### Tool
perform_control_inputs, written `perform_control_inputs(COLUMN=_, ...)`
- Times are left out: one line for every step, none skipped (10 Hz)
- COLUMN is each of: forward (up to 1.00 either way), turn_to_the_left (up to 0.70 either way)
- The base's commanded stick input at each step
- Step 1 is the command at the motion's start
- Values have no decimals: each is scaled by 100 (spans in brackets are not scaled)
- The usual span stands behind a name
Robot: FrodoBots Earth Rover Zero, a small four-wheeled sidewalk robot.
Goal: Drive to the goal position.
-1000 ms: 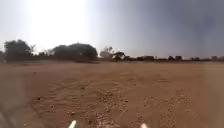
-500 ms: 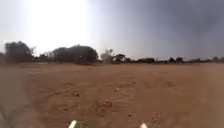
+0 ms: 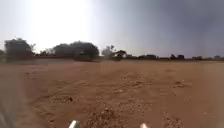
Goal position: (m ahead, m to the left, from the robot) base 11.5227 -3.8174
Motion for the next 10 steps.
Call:
perform_control_inputs(forward=70, turn_to_the_left=0)
perform_control_inputs(forward=70, turn_to_the_left=0)
perform_control_inputs(forward=70, turn_to_the_left=0)
perform_control_inputs(forward=70, turn_to_the_left=0)
perform_control_inputs(forward=70, turn_to_the_left=0)
perform_control_inputs(forward=70, turn_to_the_left=0)
perform_control_inputs(forward=70, turn_to_the_left=0)
perform_control_inputs(forward=70, turn_to_the_left=0)
perform_control_inputs(forward=70, turn_to_the_left=0)
perform_control_inputs(forward=70, turn_to_the_left=0)
